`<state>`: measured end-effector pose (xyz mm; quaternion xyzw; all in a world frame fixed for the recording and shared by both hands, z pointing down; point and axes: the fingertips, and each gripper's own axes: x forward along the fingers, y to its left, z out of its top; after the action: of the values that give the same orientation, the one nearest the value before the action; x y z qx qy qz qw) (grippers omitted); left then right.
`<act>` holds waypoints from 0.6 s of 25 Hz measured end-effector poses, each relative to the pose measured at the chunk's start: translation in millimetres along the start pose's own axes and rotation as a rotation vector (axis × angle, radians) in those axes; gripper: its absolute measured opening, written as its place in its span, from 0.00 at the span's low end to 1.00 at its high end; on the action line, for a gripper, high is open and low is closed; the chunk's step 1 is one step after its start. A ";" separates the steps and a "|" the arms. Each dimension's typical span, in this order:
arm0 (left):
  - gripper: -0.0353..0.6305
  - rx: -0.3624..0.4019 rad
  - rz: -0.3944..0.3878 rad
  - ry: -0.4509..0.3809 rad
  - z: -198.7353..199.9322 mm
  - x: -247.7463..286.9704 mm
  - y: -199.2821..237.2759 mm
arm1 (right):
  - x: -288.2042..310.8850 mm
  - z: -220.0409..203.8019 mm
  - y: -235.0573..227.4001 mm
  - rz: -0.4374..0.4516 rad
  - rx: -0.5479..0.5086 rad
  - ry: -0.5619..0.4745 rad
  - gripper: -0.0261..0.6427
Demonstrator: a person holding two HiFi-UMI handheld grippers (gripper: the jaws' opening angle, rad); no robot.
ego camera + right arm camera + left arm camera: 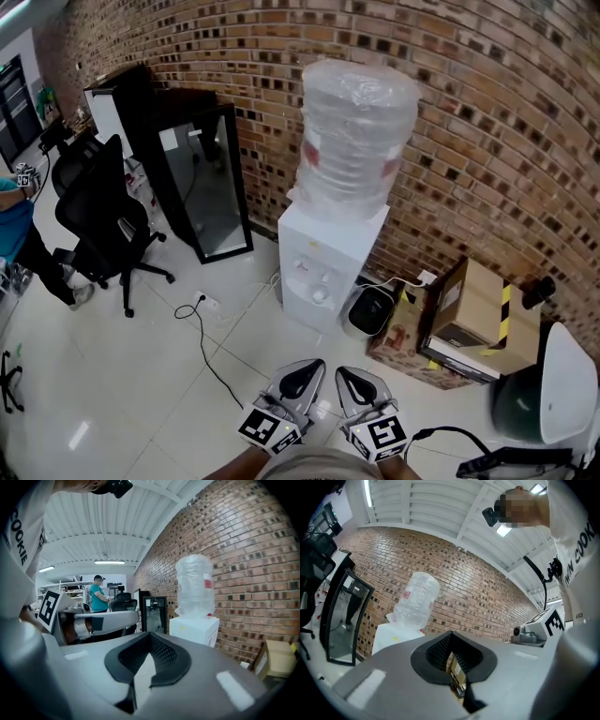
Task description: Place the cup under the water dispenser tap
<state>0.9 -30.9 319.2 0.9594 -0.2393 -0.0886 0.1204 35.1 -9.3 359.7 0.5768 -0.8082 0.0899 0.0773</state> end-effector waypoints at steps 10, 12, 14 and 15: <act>0.03 0.017 0.008 0.043 -38.0 -44.6 -115.5 | -119.0 -38.7 23.3 0.009 0.018 0.002 0.05; 0.03 0.030 0.008 0.050 -42.4 -52.6 -137.5 | -140.5 -43.1 30.5 0.022 0.013 0.000 0.05; 0.03 0.037 0.010 0.056 -45.8 -59.5 -157.5 | -160.0 -47.5 36.0 0.033 0.008 -0.004 0.05; 0.03 0.042 0.011 0.057 -46.5 -62.9 -166.3 | -168.3 -49.4 38.5 0.039 0.009 -0.007 0.05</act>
<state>29.5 150.5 325.2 0.9625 -0.2430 -0.0554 0.1073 54.0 169.1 367.0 0.5616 -0.8191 0.0929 0.0701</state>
